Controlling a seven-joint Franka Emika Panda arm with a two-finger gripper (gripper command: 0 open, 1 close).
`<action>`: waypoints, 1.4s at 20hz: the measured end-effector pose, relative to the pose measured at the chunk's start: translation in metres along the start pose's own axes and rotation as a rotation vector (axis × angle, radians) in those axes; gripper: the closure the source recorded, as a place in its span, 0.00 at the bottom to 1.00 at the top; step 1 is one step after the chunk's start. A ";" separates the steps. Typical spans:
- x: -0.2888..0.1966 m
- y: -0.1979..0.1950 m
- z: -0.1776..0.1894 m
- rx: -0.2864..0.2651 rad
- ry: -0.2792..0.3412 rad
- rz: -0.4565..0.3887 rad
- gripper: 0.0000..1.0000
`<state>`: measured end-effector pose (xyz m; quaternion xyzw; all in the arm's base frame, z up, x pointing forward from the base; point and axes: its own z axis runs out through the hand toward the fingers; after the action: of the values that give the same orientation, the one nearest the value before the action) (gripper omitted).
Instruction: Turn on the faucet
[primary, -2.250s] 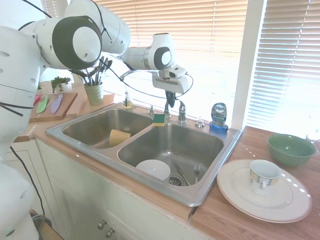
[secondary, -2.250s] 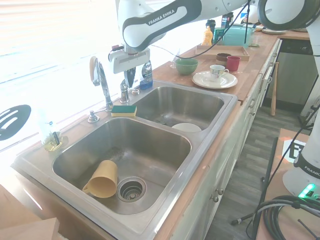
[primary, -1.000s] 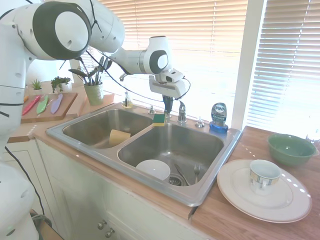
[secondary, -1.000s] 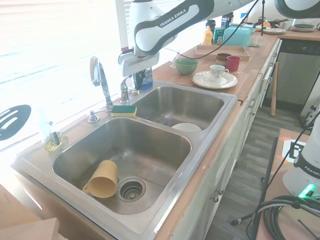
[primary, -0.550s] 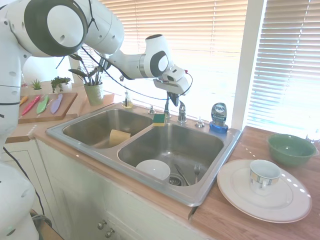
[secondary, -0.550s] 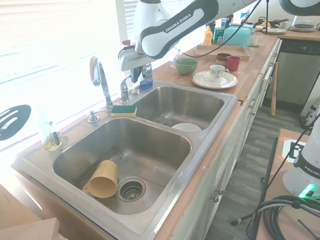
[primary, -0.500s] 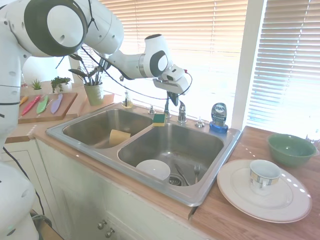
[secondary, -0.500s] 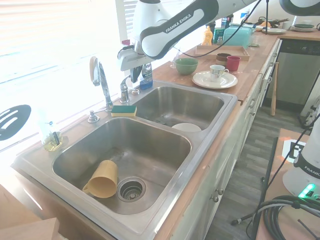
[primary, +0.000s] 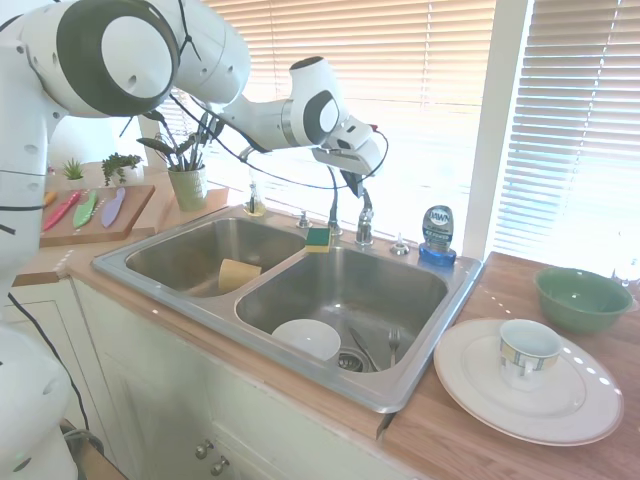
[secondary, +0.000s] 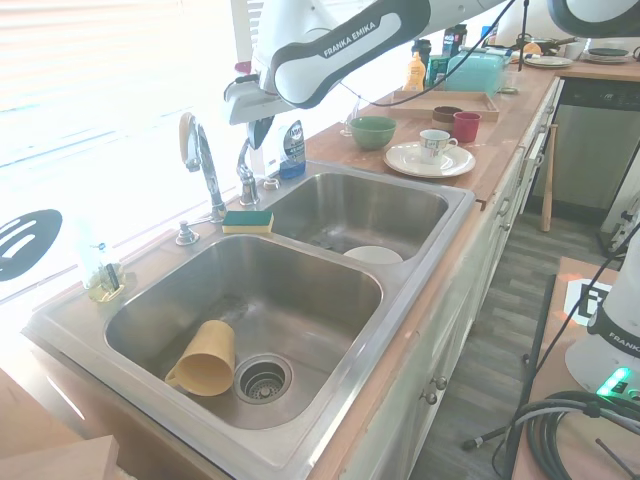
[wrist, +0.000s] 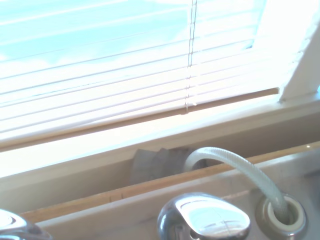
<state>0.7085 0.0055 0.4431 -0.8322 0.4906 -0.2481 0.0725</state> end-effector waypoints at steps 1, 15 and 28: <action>0.001 -0.002 0.002 -0.004 -0.003 0.002 1.00; -0.022 0.023 0.036 -0.258 -0.242 -0.041 1.00; -0.087 0.128 -0.046 -0.425 -0.391 -0.101 1.00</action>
<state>0.5523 0.0200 0.4068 -0.8842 0.4661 0.0220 -0.0228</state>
